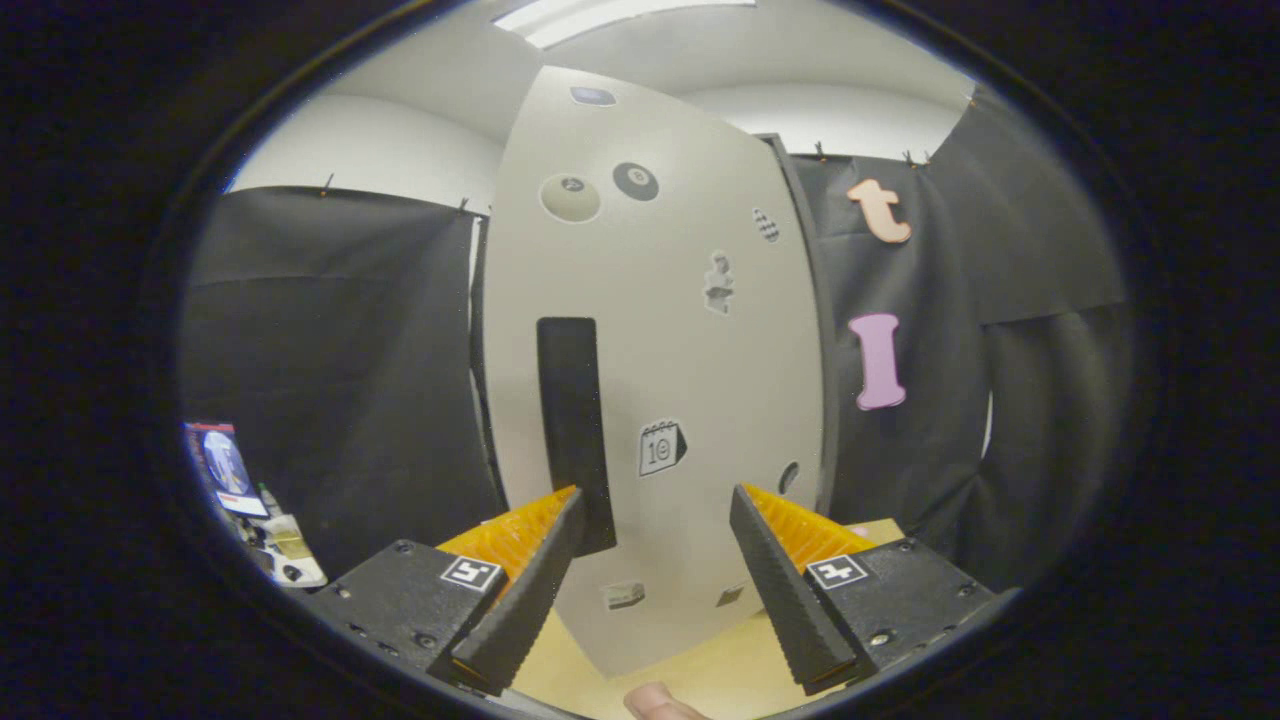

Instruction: Open the shoe cabinet door, grab the shoes and put them into the shoe cabinet, then close the shoe cabinet door.

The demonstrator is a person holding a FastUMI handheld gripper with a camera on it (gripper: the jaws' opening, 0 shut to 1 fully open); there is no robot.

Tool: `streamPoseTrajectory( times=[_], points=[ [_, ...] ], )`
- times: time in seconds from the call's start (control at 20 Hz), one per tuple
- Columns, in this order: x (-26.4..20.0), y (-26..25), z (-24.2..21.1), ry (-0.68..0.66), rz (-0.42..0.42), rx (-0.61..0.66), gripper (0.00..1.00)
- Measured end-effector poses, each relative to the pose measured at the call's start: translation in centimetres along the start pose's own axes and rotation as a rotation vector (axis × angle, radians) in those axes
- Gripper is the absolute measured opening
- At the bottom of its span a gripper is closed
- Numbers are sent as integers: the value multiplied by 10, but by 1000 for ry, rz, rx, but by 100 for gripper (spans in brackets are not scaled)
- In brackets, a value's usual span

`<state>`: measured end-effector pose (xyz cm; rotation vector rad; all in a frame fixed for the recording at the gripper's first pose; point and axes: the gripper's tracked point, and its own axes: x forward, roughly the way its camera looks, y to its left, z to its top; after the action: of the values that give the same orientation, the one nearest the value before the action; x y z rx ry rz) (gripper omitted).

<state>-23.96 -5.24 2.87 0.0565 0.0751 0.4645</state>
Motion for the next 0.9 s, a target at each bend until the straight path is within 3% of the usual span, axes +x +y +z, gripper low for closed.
streamPoseTrajectory(
  times=[0.25,0.4,0.7,0.9],
  points=[
    [28,-2,-24,16,-51,5,97],
    [32,6,-39,20,-35,49,97],
    [16,23,-55,5,-57,62,97],
    [-2,41,-51,-48,-77,6,97]
  ],
)
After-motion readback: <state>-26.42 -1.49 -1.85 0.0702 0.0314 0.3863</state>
